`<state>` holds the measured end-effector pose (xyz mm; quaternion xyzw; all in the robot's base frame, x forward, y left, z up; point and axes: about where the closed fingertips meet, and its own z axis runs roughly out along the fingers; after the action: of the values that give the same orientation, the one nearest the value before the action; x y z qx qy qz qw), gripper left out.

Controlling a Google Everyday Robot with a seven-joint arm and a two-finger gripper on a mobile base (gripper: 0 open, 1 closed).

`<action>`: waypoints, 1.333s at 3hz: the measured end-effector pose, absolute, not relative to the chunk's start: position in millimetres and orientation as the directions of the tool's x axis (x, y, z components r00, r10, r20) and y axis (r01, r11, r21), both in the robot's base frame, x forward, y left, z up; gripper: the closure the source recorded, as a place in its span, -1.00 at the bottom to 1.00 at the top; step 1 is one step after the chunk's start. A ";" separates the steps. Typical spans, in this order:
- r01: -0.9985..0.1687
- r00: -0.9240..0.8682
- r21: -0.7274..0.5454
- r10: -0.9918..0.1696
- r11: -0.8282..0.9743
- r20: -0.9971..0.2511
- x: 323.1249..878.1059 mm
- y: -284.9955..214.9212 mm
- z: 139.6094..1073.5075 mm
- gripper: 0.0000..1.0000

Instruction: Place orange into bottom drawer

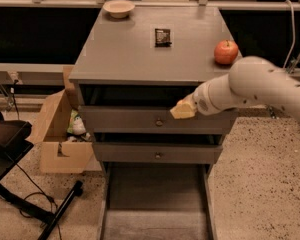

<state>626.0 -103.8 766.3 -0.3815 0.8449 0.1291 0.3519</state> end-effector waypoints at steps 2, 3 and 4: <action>-0.720 -0.553 0.033 -0.545 0.693 -0.629 615.5 -108.5 693.1 1.00; -0.707 -0.594 0.096 -0.515 0.701 -0.618 614.7 -102.5 665.7 1.00; -0.651 -0.690 0.196 -0.465 0.733 -0.554 595.6 -97.2 597.1 1.00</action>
Offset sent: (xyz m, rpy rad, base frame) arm -0.0084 -0.0043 -0.0611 -0.0061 0.0987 -0.0214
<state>595.6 -97.2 597.1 -0.3103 0.8990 0.1924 0.2419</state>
